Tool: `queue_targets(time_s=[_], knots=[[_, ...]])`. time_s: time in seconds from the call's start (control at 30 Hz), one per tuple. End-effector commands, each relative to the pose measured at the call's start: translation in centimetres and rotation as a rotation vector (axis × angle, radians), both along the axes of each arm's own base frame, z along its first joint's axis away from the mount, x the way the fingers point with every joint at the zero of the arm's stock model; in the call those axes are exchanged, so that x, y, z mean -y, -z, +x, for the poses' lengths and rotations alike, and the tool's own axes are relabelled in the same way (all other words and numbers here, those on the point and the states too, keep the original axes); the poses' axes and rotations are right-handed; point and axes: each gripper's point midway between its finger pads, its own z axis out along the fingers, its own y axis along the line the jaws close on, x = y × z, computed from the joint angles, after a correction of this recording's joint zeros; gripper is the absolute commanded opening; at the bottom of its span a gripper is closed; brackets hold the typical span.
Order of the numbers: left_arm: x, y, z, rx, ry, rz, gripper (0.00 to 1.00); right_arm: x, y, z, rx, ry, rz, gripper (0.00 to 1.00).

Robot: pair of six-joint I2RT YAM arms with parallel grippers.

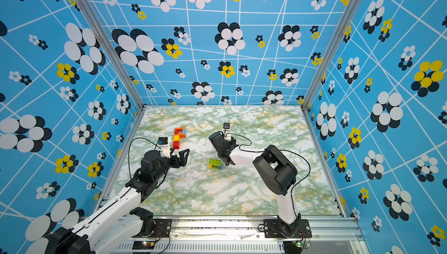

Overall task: Assemble the letter p with lego
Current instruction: Assemble the lego brick with the lego brick.

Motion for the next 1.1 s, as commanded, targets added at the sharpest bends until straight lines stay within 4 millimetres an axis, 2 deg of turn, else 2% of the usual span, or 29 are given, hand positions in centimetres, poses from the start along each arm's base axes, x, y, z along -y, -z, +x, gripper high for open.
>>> queue_targets(time_s=[0.0, 0.27, 0.9, 1.07], knots=[[-0.1, -0.6, -0.1, 0.008, 0.000, -0.006, 0.96, -0.2, 0.7, -0.2, -0.004, 0.020, -0.023, 0.20], [-0.1, -0.6, -0.1, 0.008, 0.002, -0.007, 0.96, -0.1, 1.8, -0.4, -0.010, 0.040, -0.043, 0.21], [-0.2, -0.6, 0.0, 0.008, -0.004, -0.003, 0.97, 0.5, 3.3, -2.8, 0.006, 0.077, -0.049, 0.19], [-0.2, -0.6, 0.0, 0.008, -0.004, -0.002, 0.97, 0.3, 2.4, -2.7, 0.017, 0.075, -0.043, 0.21]])
